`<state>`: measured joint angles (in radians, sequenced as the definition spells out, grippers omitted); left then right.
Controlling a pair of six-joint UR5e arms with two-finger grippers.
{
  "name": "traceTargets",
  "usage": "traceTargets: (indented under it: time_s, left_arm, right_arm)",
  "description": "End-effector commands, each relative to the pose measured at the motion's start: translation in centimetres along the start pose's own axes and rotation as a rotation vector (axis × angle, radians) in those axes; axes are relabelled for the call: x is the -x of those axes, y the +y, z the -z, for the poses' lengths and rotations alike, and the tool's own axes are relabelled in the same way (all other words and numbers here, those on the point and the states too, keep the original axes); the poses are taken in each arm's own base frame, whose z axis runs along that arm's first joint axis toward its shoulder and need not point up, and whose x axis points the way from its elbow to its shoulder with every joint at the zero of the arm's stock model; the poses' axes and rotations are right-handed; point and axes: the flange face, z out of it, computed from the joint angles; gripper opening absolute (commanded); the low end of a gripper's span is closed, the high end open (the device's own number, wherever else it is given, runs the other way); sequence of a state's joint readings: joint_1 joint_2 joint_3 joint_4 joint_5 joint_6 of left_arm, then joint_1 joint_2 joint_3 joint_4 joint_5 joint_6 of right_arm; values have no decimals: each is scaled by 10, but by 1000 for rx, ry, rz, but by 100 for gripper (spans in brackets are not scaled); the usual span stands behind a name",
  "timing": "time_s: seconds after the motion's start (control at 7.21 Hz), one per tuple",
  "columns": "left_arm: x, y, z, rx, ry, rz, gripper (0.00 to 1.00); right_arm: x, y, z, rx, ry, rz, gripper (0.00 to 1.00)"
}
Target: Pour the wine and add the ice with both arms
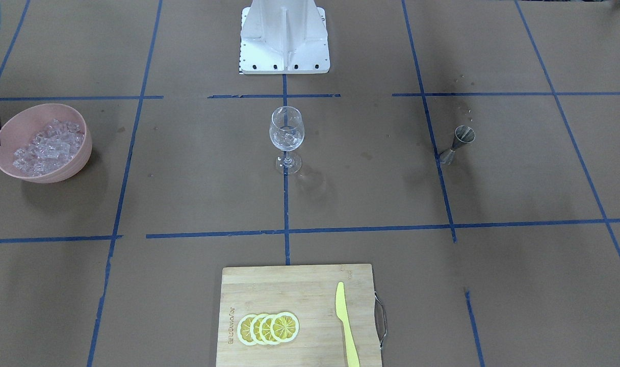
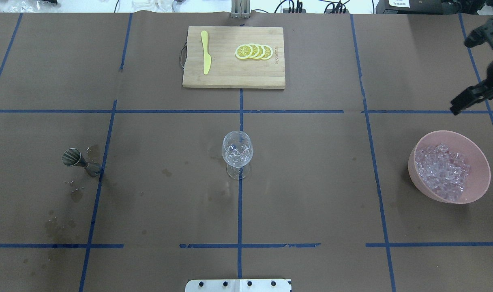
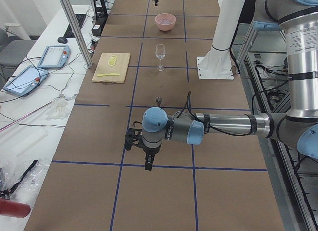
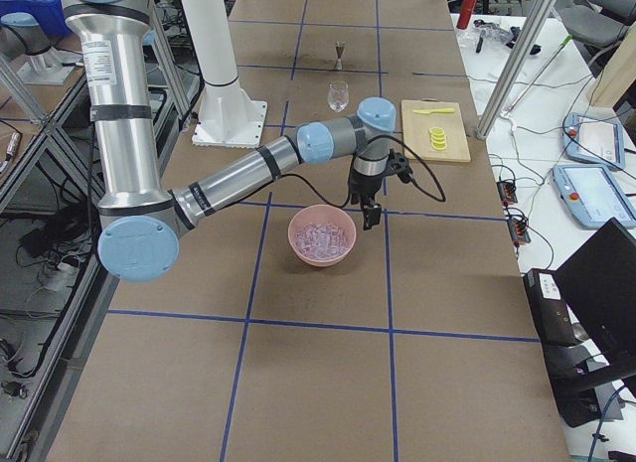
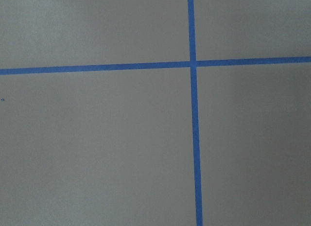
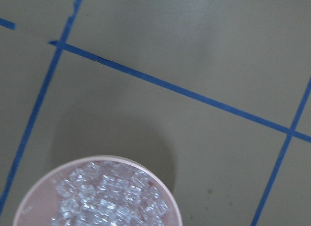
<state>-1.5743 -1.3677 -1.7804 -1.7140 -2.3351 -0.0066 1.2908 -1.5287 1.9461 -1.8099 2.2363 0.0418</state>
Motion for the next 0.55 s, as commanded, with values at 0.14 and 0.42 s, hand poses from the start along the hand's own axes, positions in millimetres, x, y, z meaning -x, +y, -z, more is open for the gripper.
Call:
traceTargets:
  time_s: [0.14, 0.42]
  left_arm:
    - [-10, 8, -15, 66, 3, -5, 100]
    - [-16, 9, -12, 95, 9, 14, 100]
  right_arm:
    - [-137, 108, -29, 4, -60, -255, 100]
    - [-147, 139, -46, -26, -51, -251, 100]
